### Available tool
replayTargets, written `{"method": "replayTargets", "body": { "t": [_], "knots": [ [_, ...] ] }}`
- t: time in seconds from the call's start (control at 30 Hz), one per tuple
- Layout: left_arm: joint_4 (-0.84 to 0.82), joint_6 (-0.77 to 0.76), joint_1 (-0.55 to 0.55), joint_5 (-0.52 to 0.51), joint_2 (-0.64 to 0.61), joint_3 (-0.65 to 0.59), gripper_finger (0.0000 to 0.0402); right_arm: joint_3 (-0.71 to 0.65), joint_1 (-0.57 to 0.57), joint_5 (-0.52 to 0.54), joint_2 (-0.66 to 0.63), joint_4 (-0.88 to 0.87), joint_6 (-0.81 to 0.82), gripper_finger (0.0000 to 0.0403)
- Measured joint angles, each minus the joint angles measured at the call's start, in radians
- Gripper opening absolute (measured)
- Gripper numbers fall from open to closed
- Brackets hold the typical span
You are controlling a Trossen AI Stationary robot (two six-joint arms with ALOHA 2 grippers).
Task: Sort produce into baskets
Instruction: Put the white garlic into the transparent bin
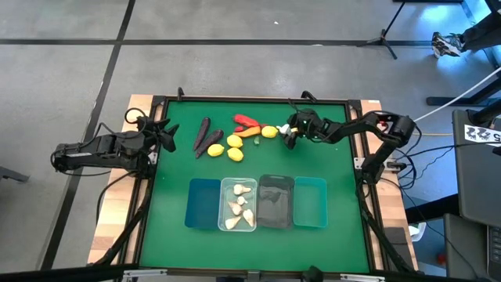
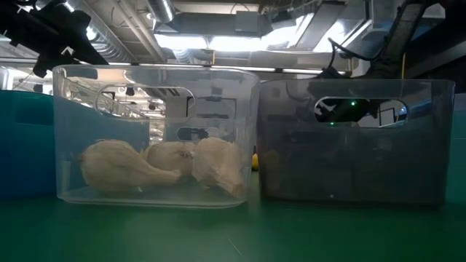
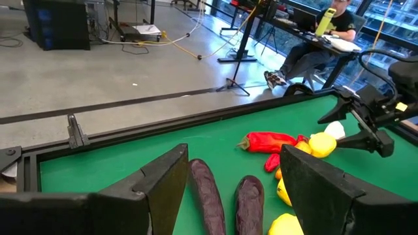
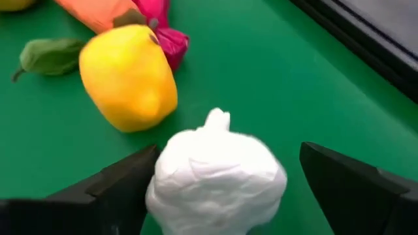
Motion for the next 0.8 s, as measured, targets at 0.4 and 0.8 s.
{"method": "replayTargets", "body": {
  "t": [0.4,0.8],
  "knots": [
    [0.000,0.000,0.000,0.000,0.000,0.000,0.0237,0.000,0.000,0.011,0.000,-0.029,0.012,0.0219],
    [0.000,0.000,0.000,0.000,0.000,0.000,0.0237,0.000,0.000,0.011,-0.001,-0.031,0.019,0.0248]
  ]
}}
